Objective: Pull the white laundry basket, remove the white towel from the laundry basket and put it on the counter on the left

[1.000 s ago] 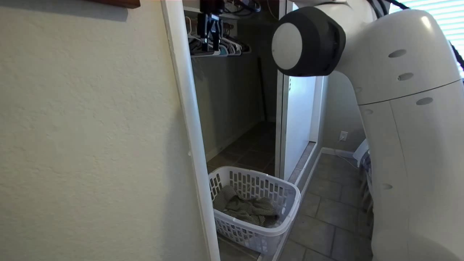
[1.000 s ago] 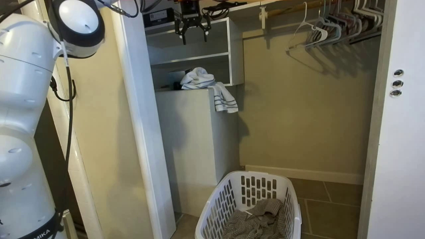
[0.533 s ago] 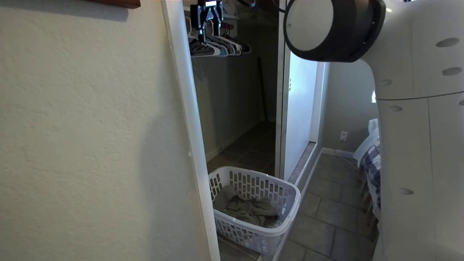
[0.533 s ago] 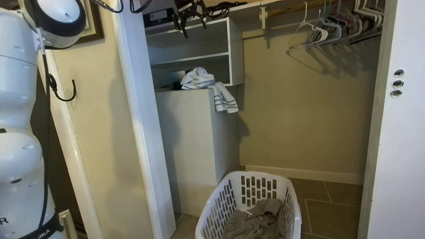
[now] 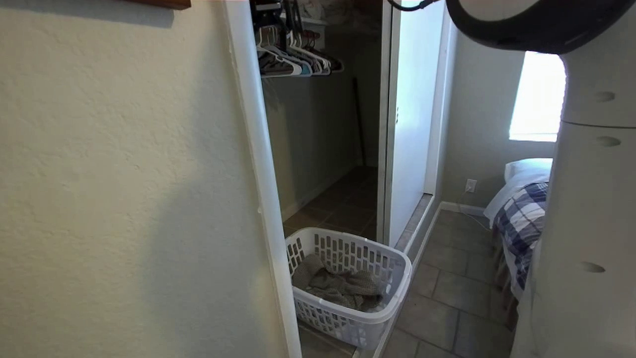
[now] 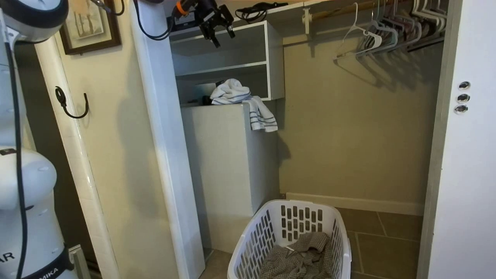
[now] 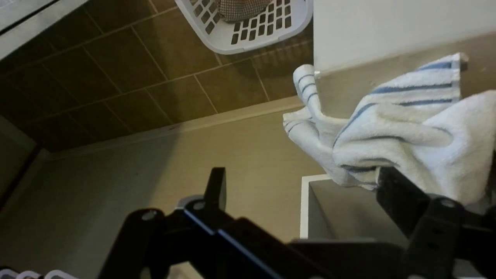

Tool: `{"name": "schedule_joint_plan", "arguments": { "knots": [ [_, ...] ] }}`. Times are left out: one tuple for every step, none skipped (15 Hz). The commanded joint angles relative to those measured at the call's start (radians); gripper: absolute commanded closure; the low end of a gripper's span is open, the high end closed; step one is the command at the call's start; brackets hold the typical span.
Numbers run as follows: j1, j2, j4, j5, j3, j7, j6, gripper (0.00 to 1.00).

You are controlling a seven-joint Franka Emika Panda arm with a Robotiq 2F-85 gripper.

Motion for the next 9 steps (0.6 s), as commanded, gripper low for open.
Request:
{"name": "schedule_joint_plan", "arguments": {
  "knots": [
    [0.038, -0.156, -0.240, -0.116, 0.022, 0.261, 0.133, 0.00],
    [0.035, -0.182, -0.282, -0.154, 0.025, 0.326, 0.151, 0.00],
    [0.007, -0.074, -0.125, -0.069, 0.003, 0.189, 0.093, 0.00],
    [0.008, -0.099, -0.165, -0.094, 0.004, 0.234, 0.111, 0.00],
    [0.009, -0.119, -0.196, -0.106, 0.006, 0.257, 0.121, 0.00],
    [0.010, -0.134, -0.216, -0.111, 0.007, 0.268, 0.127, 0.00],
    [0.011, -0.143, -0.229, -0.113, 0.008, 0.273, 0.130, 0.00],
    [0.011, -0.148, -0.236, -0.114, 0.008, 0.277, 0.132, 0.00],
    [0.011, -0.151, -0.240, -0.114, 0.009, 0.279, 0.134, 0.00]
  ]
}}
